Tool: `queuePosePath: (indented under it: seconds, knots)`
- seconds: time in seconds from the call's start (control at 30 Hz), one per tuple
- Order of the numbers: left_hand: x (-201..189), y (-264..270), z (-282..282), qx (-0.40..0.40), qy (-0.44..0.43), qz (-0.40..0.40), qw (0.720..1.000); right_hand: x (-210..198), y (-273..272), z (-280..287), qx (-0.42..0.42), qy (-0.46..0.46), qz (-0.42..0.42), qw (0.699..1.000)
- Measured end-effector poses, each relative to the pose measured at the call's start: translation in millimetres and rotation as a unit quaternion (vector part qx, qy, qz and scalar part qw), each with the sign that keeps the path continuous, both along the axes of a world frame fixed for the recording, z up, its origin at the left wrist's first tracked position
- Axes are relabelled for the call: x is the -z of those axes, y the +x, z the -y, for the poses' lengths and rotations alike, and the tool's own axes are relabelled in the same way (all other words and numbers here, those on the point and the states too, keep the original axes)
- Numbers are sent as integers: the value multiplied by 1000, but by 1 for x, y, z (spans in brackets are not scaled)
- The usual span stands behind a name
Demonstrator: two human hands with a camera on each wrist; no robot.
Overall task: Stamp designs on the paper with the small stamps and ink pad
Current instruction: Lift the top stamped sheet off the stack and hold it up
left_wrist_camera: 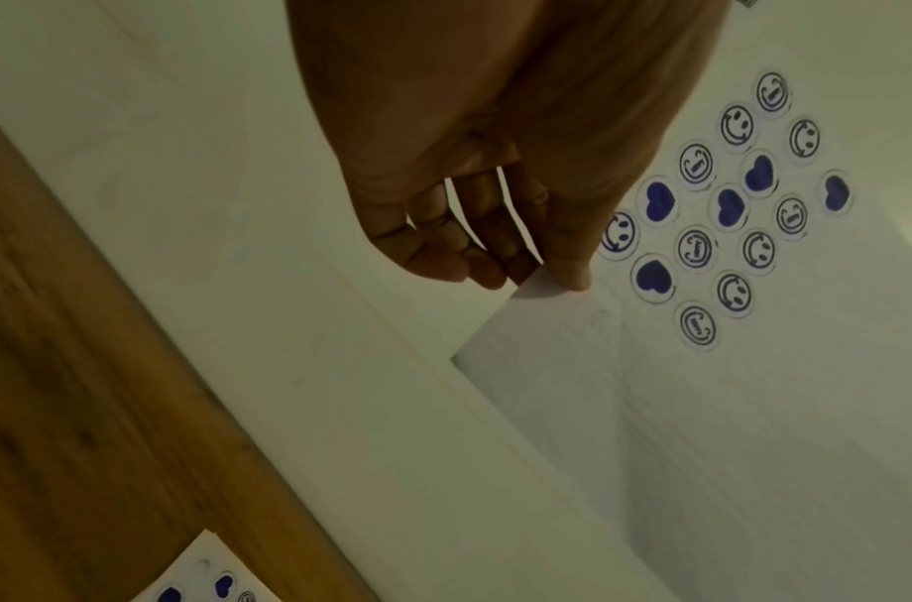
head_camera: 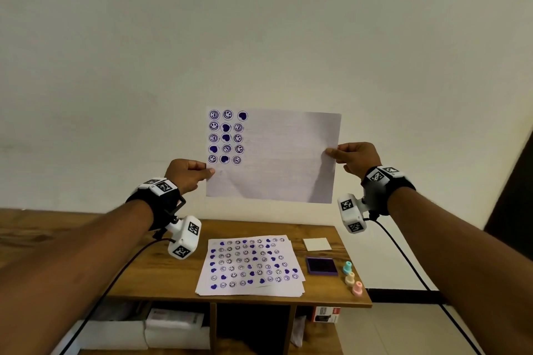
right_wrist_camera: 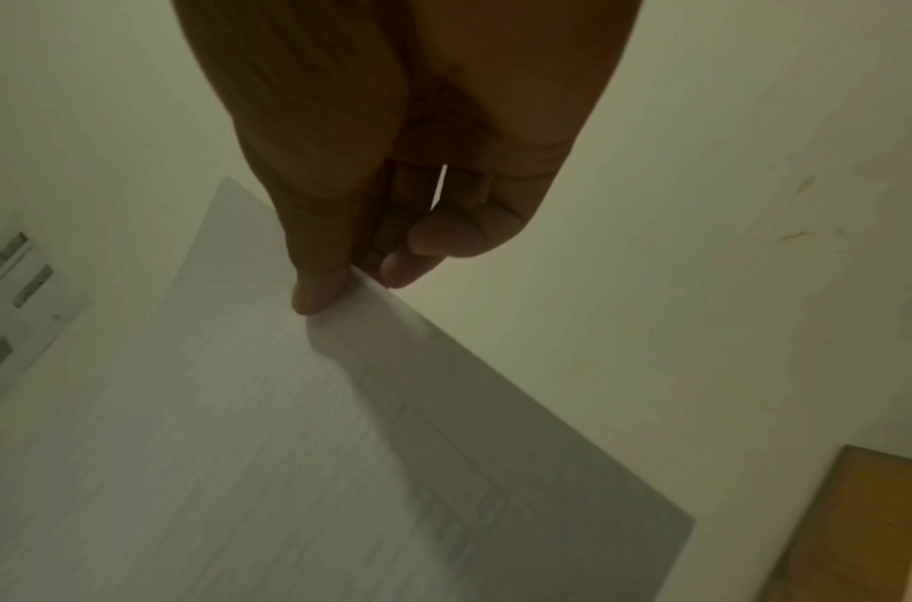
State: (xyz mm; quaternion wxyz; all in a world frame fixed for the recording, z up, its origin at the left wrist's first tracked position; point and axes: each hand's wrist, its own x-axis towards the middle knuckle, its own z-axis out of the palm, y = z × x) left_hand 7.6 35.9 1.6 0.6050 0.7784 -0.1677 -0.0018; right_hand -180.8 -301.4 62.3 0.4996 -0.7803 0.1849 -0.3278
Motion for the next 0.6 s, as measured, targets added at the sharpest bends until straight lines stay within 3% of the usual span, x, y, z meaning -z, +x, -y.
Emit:
queuePosePath:
  seconds: [0.6]
  knots:
    - [13, -8, -3, 17, 21, 8, 1000, 20, -8, 6, 4, 33, -6, 999]
